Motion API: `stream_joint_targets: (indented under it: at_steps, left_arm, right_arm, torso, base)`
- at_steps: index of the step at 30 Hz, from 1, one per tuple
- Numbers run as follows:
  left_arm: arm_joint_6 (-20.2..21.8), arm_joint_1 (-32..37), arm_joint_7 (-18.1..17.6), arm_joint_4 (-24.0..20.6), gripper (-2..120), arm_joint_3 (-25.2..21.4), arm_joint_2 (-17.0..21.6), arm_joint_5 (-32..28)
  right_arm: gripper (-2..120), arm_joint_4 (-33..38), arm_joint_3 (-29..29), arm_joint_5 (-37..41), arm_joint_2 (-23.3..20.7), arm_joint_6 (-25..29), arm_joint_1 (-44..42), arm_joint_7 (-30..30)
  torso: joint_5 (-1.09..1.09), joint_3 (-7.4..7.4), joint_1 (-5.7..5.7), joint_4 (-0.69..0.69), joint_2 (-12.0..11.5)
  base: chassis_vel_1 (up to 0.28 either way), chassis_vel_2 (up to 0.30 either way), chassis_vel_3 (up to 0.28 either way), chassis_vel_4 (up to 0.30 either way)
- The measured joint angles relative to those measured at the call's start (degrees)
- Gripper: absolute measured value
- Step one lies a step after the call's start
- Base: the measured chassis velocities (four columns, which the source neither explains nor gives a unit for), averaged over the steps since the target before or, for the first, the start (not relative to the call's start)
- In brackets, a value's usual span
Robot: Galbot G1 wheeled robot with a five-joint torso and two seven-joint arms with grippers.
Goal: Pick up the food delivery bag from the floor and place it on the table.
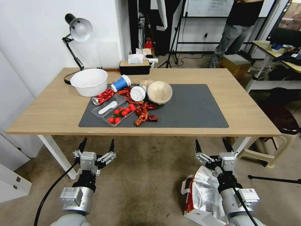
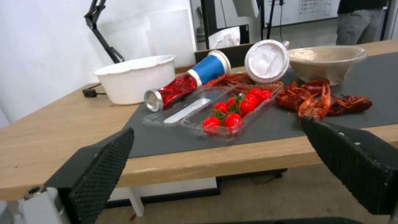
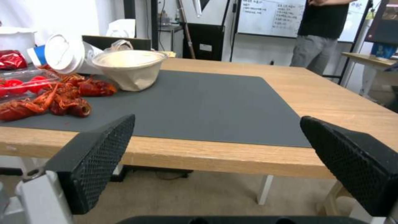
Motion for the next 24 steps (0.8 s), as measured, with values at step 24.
stream_joint_targets:
  at_steps: [24]
  left_arm:
    - [10.8,0.7,-8.3,-5.9,100,2.7,1.3,-9.3]
  right_arm:
    - [100,5.4,0.3,3.0,-0.4,-8.9,-1.8,-1.2]
  torso:
    - [0.00,0.00,0.00,0.00,0.0]
  base:
    - [0.000,0.000,0.000,0.000]
